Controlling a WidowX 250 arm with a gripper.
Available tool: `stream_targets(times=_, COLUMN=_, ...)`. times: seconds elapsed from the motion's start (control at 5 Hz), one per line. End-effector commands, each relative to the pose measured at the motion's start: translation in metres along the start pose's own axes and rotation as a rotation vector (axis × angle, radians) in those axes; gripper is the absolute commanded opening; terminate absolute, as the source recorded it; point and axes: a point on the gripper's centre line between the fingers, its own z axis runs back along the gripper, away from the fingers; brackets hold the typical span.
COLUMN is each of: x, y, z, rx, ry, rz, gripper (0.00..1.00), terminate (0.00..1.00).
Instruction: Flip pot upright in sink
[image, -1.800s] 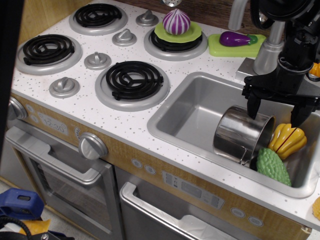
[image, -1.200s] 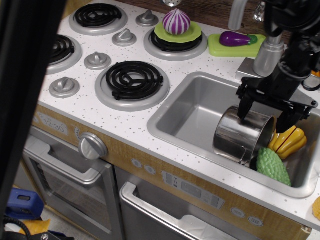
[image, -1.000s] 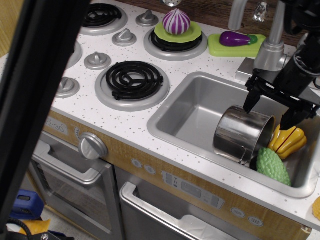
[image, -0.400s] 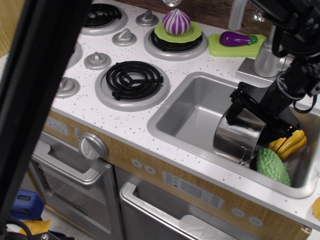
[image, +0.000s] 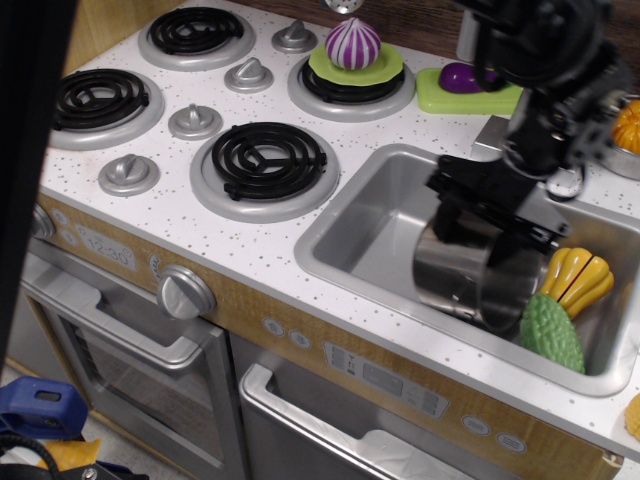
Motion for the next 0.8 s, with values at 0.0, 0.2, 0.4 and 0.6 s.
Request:
stream_targets(times=0.0, x=0.003, y=0.011, z=0.018, rx=-0.016, ry=-0.037, rz=-0.008, gripper=0.0, terminate=0.0)
stream_targets(times=0.2, x=0.0, y=0.028, z=0.016, rx=0.003, ry=-0.044, rz=-0.035, gripper=0.0, terminate=0.0)
stream_targets(times=0.4, x=-0.004, y=0.045, z=0.014, rx=-0.017, ry=-0.049, rz=-0.061, gripper=0.0, terminate=0.0)
stream_targets(times=0.6, x=-0.003, y=0.061, z=0.013, rx=-0.034, ry=-0.017, rz=-0.094, gripper=0.0, terminate=0.0)
